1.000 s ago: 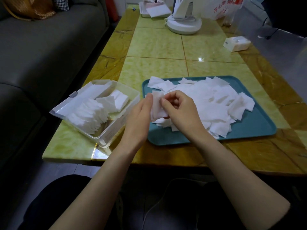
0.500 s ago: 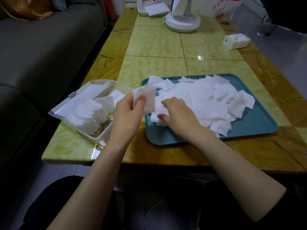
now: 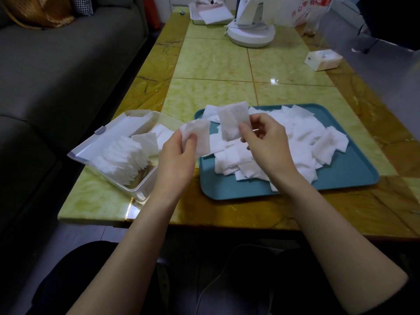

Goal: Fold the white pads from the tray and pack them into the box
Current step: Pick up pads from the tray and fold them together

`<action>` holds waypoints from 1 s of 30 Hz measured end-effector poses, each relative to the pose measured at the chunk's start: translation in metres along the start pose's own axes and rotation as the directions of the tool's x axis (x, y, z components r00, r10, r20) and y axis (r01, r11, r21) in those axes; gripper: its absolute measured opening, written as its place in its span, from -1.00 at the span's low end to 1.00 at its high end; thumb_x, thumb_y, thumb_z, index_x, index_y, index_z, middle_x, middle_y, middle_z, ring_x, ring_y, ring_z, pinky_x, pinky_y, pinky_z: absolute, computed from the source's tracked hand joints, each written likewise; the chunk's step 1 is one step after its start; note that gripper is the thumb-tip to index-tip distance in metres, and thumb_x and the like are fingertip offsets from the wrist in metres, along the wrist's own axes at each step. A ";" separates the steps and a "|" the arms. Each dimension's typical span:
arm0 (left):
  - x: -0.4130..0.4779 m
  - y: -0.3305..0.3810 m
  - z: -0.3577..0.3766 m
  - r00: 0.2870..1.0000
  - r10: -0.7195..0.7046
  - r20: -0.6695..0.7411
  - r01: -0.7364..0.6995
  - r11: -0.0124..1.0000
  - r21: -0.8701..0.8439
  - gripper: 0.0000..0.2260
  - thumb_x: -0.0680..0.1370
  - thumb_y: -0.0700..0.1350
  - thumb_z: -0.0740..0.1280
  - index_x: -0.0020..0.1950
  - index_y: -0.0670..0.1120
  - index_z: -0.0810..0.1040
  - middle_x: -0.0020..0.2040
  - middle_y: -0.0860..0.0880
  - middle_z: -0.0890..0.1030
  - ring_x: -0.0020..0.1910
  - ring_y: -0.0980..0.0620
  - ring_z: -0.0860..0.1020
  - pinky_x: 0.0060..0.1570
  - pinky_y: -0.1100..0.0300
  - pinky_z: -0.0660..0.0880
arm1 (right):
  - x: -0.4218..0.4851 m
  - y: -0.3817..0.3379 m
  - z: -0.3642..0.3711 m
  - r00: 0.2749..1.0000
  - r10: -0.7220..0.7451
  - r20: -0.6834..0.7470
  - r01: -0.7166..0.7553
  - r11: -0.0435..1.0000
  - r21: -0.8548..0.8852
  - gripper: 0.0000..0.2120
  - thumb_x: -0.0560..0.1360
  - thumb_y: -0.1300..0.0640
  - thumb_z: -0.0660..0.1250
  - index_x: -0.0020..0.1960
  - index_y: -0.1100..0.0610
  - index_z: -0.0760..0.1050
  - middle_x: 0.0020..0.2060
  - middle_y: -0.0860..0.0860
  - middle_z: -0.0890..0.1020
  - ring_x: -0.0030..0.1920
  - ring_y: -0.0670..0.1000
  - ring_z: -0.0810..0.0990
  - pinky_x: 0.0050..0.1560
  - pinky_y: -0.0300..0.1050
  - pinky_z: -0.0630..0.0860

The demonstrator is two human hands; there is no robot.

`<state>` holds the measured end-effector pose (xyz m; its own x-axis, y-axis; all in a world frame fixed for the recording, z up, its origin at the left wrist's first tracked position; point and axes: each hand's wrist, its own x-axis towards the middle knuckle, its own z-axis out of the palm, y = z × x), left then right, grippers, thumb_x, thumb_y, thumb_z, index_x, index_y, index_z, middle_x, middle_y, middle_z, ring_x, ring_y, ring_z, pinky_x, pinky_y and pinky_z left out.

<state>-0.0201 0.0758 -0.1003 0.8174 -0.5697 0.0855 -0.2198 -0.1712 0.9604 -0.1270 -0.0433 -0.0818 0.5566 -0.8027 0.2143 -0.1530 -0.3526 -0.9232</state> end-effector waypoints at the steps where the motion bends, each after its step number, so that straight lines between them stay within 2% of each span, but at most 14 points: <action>1: -0.001 0.000 0.002 1.000 0.004 0.007 -0.004 1.000 -0.001 -0.80 0.62 -0.10 0.18 0.04 -0.17 0.54 -0.02 -0.20 0.62 -0.05 -0.07 0.57 0.04 -0.12 0.48 | -0.003 -0.005 0.001 0.997 0.051 0.062 -0.059 0.989 0.133 -0.93 0.54 0.17 0.28 0.00 0.15 0.49 -0.24 -0.04 0.60 -0.28 -0.16 0.57 -0.28 -0.33 0.46; 3: -0.004 0.002 0.007 0.999 0.010 0.036 -0.009 1.000 -0.014 -0.78 0.60 -0.06 0.16 0.08 -0.11 0.55 0.00 -0.10 0.63 0.02 -0.05 0.59 0.09 -0.09 0.50 | -0.011 -0.009 0.006 0.970 0.106 0.218 -0.162 0.953 0.257 -0.94 0.55 0.19 0.27 -0.01 0.16 0.50 -0.33 -0.06 0.61 -0.36 -0.18 0.57 -0.35 -0.32 0.47; 5: -0.007 0.004 0.010 0.998 -0.003 0.064 0.005 1.000 -0.029 -0.77 0.60 -0.07 0.14 0.11 -0.10 0.55 0.01 -0.07 0.63 0.04 -0.03 0.58 0.11 -0.05 0.50 | -0.017 -0.006 0.014 0.953 0.115 0.279 -0.173 0.966 0.191 -0.96 0.55 0.18 0.28 -0.05 0.12 0.50 -0.35 -0.05 0.61 -0.38 -0.17 0.58 -0.37 -0.27 0.47; 8: -0.012 0.006 0.012 0.996 0.011 0.087 -0.008 0.999 -0.037 -0.78 0.65 -0.13 0.11 0.02 -0.12 0.54 -0.08 -0.05 0.59 -0.09 0.05 0.53 -0.01 0.13 0.46 | -0.021 0.001 0.021 0.962 0.136 0.239 -0.157 0.985 0.070 -0.92 0.53 0.12 0.31 -0.09 0.12 0.50 -0.28 0.02 0.63 -0.37 -0.15 0.60 -0.39 -0.27 0.48; 10: -0.016 0.012 0.012 0.991 0.020 0.130 -0.010 0.997 -0.077 -0.73 0.67 -0.07 0.08 -0.08 -0.02 0.53 -0.15 0.03 0.56 -0.16 0.14 0.50 -0.10 0.27 0.42 | -0.023 0.003 0.021 0.967 0.144 0.209 -0.154 0.988 0.033 -0.88 0.52 0.08 0.31 -0.14 0.11 0.48 -0.28 0.02 0.65 -0.34 -0.11 0.64 -0.44 -0.34 0.44; 12: -0.018 0.013 0.010 0.981 0.018 0.193 0.009 0.990 -0.141 -0.73 0.65 0.04 0.10 -0.07 0.04 0.55 -0.13 0.05 0.60 -0.11 0.14 0.56 -0.06 0.25 0.46 | -0.024 0.002 0.021 0.969 0.155 0.192 -0.160 0.987 0.011 -0.84 0.52 0.05 0.31 -0.20 0.07 0.44 -0.28 0.01 0.66 -0.32 -0.09 0.65 -0.50 -0.39 0.36; 14: -0.019 0.013 0.009 0.968 0.024 0.248 0.014 0.989 -0.149 -0.71 0.57 0.15 0.19 0.00 0.00 0.59 -0.10 0.05 0.64 -0.07 0.17 0.60 -0.05 0.24 0.50 | -0.024 0.003 0.022 0.969 0.163 0.187 -0.164 0.986 -0.014 -0.81 0.52 0.04 0.31 -0.24 0.05 0.41 -0.31 -0.02 0.65 -0.35 -0.13 0.64 -0.51 -0.41 0.34; 17: -0.018 0.010 0.009 0.972 0.021 0.236 -0.007 0.998 -0.060 -0.77 0.49 0.12 0.34 0.03 0.01 0.57 -0.09 0.08 0.64 -0.05 0.17 0.60 -0.04 0.24 0.51 | -0.024 0.004 0.021 0.967 0.151 0.205 -0.148 0.989 -0.027 -0.86 0.52 0.16 0.29 -0.20 0.15 0.44 -0.36 -0.01 0.62 -0.41 -0.22 0.58 -0.52 -0.43 0.33; 19: -0.017 0.011 0.008 0.983 0.024 0.184 -0.020 1.000 -0.024 -0.91 0.54 -0.04 0.34 0.01 -0.01 0.56 -0.11 0.08 0.64 -0.08 0.16 0.59 -0.06 0.24 0.49 | -0.023 0.002 0.020 0.958 0.123 0.258 -0.124 0.992 -0.012 -0.86 0.52 0.18 0.29 -0.21 0.14 0.45 -0.32 0.02 0.63 -0.39 -0.21 0.58 -0.48 -0.43 0.37; 22: -0.013 0.010 0.005 0.993 0.026 0.118 -0.024 0.999 -0.024 -0.91 0.58 -0.12 0.26 -0.06 0.00 0.55 -0.15 0.03 0.62 -0.10 0.07 0.57 -0.04 0.13 0.47 | -0.018 0.001 0.011 0.951 0.062 0.303 -0.033 0.994 -0.100 -0.96 0.49 0.12 0.35 -0.12 0.03 0.49 -0.23 -0.08 0.61 -0.30 -0.20 0.55 -0.30 -0.42 0.44; 24: -0.013 0.011 0.004 0.996 0.019 0.093 -0.019 1.000 -0.002 -0.81 0.60 -0.15 0.23 -0.15 0.08 0.51 -0.19 0.06 0.59 -0.12 0.08 0.54 -0.06 0.13 0.46 | -0.010 0.005 -0.005 0.971 0.051 0.234 0.002 0.975 -0.224 -0.78 0.45 0.11 0.39 0.07 0.02 0.47 -0.12 -0.12 0.58 -0.19 -0.18 0.53 -0.15 -0.39 0.45; 25: -0.014 0.011 0.004 0.996 0.016 0.092 -0.017 1.000 0.009 -0.79 0.60 -0.16 0.23 -0.18 0.09 0.50 -0.20 0.08 0.59 -0.14 0.09 0.54 -0.08 0.15 0.45 | -0.007 0.009 -0.015 0.978 0.048 0.204 0.025 0.940 -0.340 -0.65 0.43 0.10 0.41 0.17 0.03 0.42 -0.03 -0.09 0.55 -0.08 -0.13 0.52 -0.04 -0.30 0.45; 27: -0.014 0.011 0.004 0.995 0.019 0.099 -0.023 0.999 0.046 -0.81 0.60 -0.16 0.24 -0.18 0.04 0.52 -0.26 0.09 0.56 -0.21 0.12 0.50 -0.16 0.19 0.43 | -0.002 0.017 -0.037 0.976 0.088 0.197 0.053 0.789 -0.613 -0.44 0.40 0.10 0.44 0.33 0.06 0.30 0.16 0.01 0.46 0.16 0.02 0.42 0.11 -0.09 0.39; 30: -0.013 0.009 0.007 0.992 0.033 0.118 -0.045 0.994 0.097 -0.84 0.58 -0.15 0.26 -0.14 -0.16 0.56 -0.32 0.03 0.50 -0.31 0.13 0.43 -0.27 0.18 0.35 | -0.002 0.028 -0.056 0.953 0.238 0.189 0.026 0.556 -0.831 -0.31 0.39 0.08 0.43 0.41 0.10 0.18 0.30 0.13 0.34 0.30 0.15 0.29 0.16 0.00 0.32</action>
<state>-0.0366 0.0761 -0.0947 0.7411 -0.6660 0.0854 -0.3065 -0.2224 0.9255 -0.1781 -0.0784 -0.0901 0.6479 -0.7580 -0.0755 -0.7493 -0.6163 -0.2424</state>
